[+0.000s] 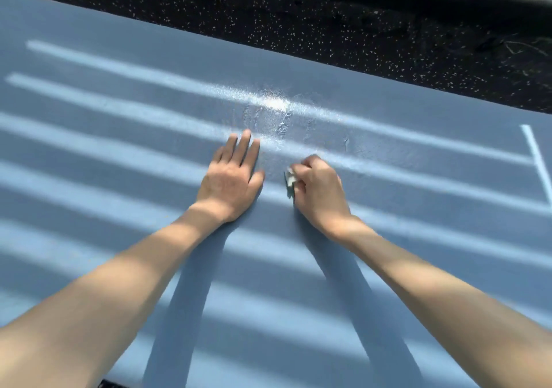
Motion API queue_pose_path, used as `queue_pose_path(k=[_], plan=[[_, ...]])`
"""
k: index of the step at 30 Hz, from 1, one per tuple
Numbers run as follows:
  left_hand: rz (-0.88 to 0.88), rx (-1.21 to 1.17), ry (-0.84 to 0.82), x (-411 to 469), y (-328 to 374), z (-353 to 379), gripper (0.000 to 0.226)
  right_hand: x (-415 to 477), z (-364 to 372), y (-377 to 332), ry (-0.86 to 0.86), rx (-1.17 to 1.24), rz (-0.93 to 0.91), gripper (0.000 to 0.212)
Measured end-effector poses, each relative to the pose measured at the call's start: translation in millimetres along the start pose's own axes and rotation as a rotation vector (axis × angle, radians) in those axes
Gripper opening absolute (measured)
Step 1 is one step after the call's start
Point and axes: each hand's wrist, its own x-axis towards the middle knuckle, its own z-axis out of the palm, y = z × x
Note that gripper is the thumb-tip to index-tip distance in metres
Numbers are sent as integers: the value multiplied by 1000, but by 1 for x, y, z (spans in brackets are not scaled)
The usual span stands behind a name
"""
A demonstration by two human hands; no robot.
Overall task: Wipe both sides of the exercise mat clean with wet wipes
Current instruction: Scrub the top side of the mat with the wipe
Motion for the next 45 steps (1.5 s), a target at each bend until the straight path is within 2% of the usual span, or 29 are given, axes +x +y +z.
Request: queue_pose_path(k=[3, 4, 7, 9, 13, 17, 19, 22, 23, 25, 27, 28, 31, 32, 34, 36, 40, 41, 43, 45], plan=[[95, -6, 37, -43, 8, 2, 60, -48, 3, -9, -142, 69, -143, 23], [100, 10, 50, -54, 10, 1, 58, -43, 0, -9, -164, 39, -125, 23], [77, 17, 73, -77, 20, 4, 55, -21, 0, -5, -75, -65, 0, 20], [86, 9, 72, -86, 23, 5, 54, -45, 9, -13, -40, -3, -32, 14], [95, -9, 79, -89, 22, 2, 55, -116, 12, -31, -224, 68, -188, 16], [69, -22, 66, -91, 27, 3, 57, -88, 9, -23, -99, -19, 5, 21], [47, -42, 45, -94, 28, 2, 59, -104, 17, -31, -104, 1, -58, 21], [28, -71, 8, -97, 30, 0, 62, -133, 17, -36, -243, 70, -215, 22], [20, -78, 0, -98, 31, -1, 63, -125, 14, -34, -258, 55, -187, 21], [14, -86, -20, -99, 31, -1, 64, -102, 9, -28, -170, 3, -57, 21], [11, -94, -41, -99, 31, -1, 65, -108, 13, -31, -125, -5, -44, 20], [13, -102, -48, -99, 31, -1, 65, -122, 15, -37, -145, 17, -96, 20], [27, -114, -54, -103, 31, -2, 65, -167, 13, -51, -364, 70, -264, 25], [30, -113, -55, -105, 32, -3, 65, -165, 11, -50, -371, 52, -267, 23], [47, -115, -42, -114, 33, -1, 62, -148, 12, -42, -207, 47, -156, 17], [80, -120, 9, -127, 34, 1, 58, -151, 16, -43, -145, 57, -94, 16], [90, -107, 53, -149, 39, 2, 55, -204, 19, -61, -459, 142, -292, 16], [89, -90, 60, -157, 41, 3, 54, -204, 19, -58, -456, 131, -286, 17], [98, -52, 46, -171, 45, 6, 55, -191, 22, -49, -307, 94, -207, 22], [95, -40, 0, -182, 48, 9, 57, -196, 25, -49, -238, 90, -157, 24]])
